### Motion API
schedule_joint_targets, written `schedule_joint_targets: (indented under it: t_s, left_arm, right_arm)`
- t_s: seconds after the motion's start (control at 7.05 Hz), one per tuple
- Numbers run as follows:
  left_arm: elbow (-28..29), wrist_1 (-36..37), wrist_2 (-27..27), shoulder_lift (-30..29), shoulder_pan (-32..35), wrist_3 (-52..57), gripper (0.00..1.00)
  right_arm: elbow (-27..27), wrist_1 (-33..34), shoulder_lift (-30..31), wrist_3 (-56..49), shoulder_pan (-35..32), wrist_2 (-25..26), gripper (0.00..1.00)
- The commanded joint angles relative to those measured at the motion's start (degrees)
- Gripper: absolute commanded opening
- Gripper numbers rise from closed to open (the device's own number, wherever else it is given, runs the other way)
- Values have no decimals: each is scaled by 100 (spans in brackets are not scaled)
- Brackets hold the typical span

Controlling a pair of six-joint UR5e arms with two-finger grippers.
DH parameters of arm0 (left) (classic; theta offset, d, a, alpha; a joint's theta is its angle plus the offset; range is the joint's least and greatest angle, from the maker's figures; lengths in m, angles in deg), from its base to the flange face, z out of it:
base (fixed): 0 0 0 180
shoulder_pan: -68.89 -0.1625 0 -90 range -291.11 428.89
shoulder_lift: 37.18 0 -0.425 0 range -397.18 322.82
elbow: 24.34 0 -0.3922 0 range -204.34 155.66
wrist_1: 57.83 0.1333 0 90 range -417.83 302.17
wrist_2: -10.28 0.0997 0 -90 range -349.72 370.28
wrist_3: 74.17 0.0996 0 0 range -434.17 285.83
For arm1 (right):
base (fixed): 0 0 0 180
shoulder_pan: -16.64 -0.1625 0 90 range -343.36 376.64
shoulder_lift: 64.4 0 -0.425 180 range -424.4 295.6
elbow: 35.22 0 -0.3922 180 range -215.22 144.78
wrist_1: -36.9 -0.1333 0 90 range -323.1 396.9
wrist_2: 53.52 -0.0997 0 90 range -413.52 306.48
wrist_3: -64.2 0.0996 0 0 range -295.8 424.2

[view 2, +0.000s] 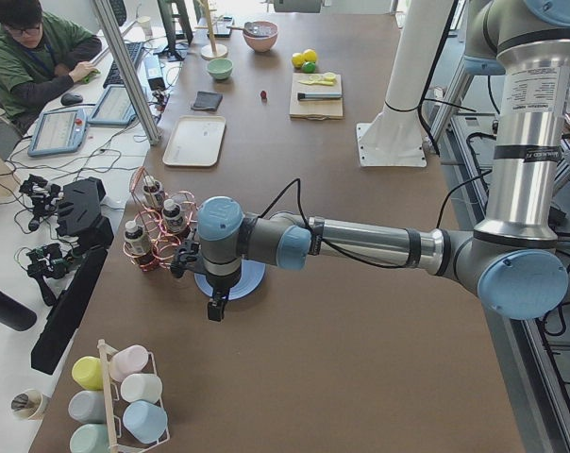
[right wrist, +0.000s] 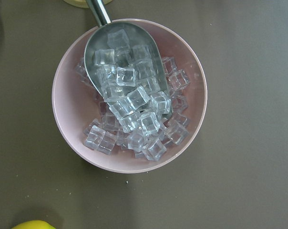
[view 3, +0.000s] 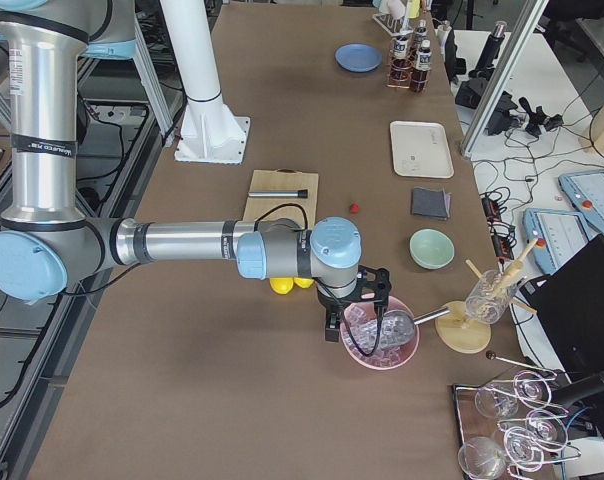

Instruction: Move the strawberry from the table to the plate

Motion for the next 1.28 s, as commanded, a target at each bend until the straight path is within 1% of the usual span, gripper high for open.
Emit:
schedule_joint_targets:
  t_s: [0.0,0.57,1.13]
  left_arm:
    - [-62,8,4,0,-5,-9,98]
    - [-80,-1,-5,-9,-14,-53,98]
    - [-255,-9,-5,-79,-32,-53,98]
  right_arm:
    - [3,-2,37,0,0,-19,100]
    - [-76,-19,178,-17,0,69,100]
    - [-102,-63,239,-88,0,61,100]
